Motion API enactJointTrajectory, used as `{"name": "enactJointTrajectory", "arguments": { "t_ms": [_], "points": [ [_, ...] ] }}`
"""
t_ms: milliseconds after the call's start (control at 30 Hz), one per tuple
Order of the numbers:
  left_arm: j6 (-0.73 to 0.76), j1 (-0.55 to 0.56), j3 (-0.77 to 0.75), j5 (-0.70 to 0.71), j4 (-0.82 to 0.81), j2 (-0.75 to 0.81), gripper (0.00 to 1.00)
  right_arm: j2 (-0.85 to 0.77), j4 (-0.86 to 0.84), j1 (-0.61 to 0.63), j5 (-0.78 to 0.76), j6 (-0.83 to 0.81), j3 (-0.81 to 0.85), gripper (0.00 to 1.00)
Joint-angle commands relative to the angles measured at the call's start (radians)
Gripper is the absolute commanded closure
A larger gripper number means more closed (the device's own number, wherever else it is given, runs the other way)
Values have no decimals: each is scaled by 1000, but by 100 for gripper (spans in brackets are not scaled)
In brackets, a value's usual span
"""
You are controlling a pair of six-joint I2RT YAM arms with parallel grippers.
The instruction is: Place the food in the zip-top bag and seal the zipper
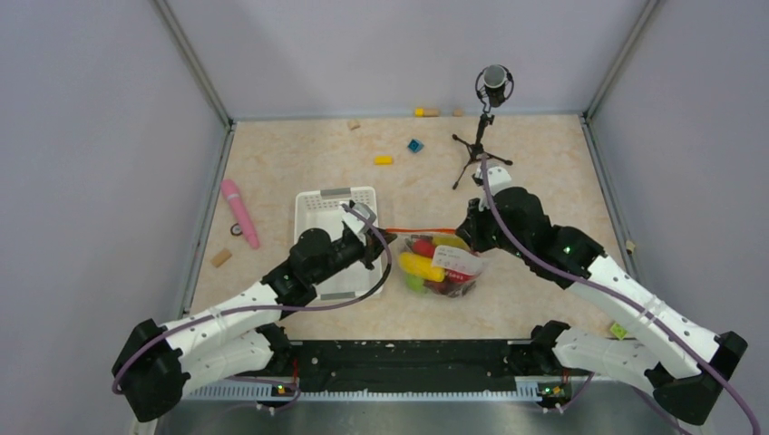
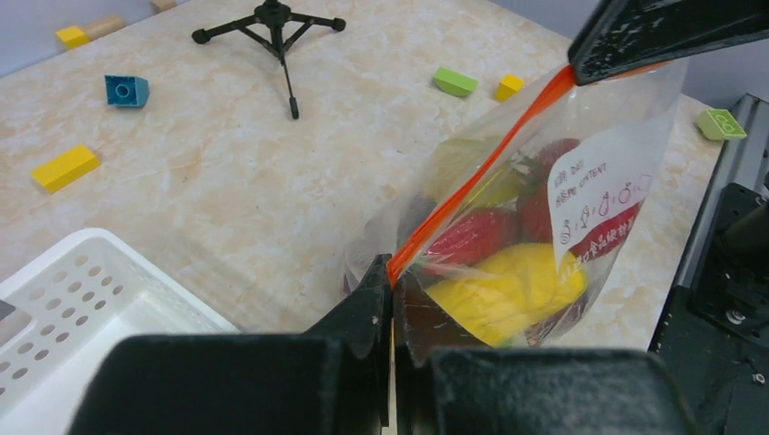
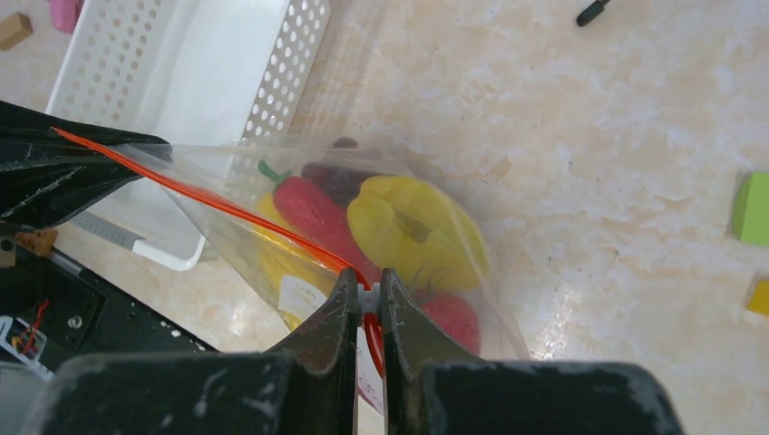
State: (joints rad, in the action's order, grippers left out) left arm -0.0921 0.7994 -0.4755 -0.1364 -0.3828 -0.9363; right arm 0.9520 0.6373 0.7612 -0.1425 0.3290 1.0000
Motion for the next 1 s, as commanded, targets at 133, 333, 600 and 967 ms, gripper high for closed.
{"name": "enactJointTrajectory", "arguments": {
  "t_ms": [133, 333, 600, 967],
  "points": [
    [-59, -25, -32, 332, -30, -36, 100, -118, 222, -30, -289, 109, -16, 100],
    [-79, -26, -69, 428, -19, -80, 100, -139, 285, -31, -279, 166, -3, 100],
    [-126, -61, -140, 481, 27, -149, 100, -173, 378, -31, -297, 231, -1, 100],
    [-122, -84, -170, 317, 18, -181, 100, -223, 337, -31, -223, 237, -44, 100]
  ]
}}
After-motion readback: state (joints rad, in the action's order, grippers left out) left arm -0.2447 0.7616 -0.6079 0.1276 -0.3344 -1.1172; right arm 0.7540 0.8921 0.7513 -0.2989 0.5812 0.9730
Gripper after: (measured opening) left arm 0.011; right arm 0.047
